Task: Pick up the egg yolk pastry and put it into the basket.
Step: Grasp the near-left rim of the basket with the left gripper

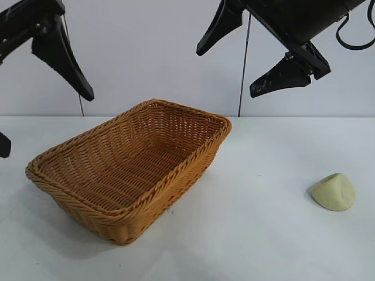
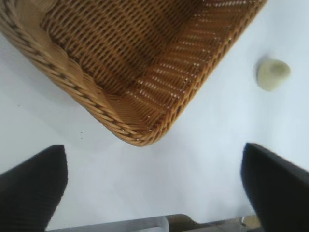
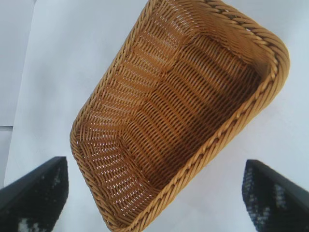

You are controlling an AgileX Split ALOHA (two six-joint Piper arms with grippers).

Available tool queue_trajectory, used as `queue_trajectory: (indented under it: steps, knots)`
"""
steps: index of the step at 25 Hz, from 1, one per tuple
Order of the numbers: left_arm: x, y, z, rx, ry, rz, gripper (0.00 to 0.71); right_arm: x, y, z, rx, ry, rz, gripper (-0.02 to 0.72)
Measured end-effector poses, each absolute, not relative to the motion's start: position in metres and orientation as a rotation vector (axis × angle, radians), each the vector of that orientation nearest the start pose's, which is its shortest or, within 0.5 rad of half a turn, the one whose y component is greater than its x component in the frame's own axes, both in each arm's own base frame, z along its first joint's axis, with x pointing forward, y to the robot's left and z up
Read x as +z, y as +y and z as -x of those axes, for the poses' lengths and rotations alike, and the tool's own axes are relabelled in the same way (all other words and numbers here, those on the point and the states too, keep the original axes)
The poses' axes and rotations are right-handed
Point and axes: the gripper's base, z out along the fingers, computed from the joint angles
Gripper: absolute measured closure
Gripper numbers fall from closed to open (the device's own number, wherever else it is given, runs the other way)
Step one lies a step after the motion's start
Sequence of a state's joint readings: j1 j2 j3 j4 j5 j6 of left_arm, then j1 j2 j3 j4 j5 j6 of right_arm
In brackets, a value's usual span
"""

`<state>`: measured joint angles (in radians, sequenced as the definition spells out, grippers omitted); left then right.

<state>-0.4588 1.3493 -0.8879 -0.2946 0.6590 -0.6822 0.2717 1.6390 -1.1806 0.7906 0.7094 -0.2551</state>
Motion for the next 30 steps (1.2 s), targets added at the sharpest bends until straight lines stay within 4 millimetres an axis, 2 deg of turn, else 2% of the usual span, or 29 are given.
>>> queue_trajectory:
  steps: [8, 11, 24, 30]
  knots:
    - [0.216, -0.134, -0.253, -0.536, 2.671, 1.006, 0.015, 0.268, 0.134, -0.324, 0.874, 2.549, 0.050, 0.008]
    - [0.201, -0.136, -0.259, -0.493, 2.661, 1.112, 0.015, 0.268, 0.134, -0.324, 0.874, 2.549, 0.050, 0.008]
    - [0.139, -0.144, -0.279, -0.400, 2.673, 1.248, 0.015, 0.268, 0.134, -0.324, 0.874, 2.549, 0.049, 0.008]
    - [0.133, -0.145, -0.281, -0.402, 2.669, 1.248, 0.015, 0.268, 0.134, -0.324, 0.874, 2.550, 0.050, 0.008]
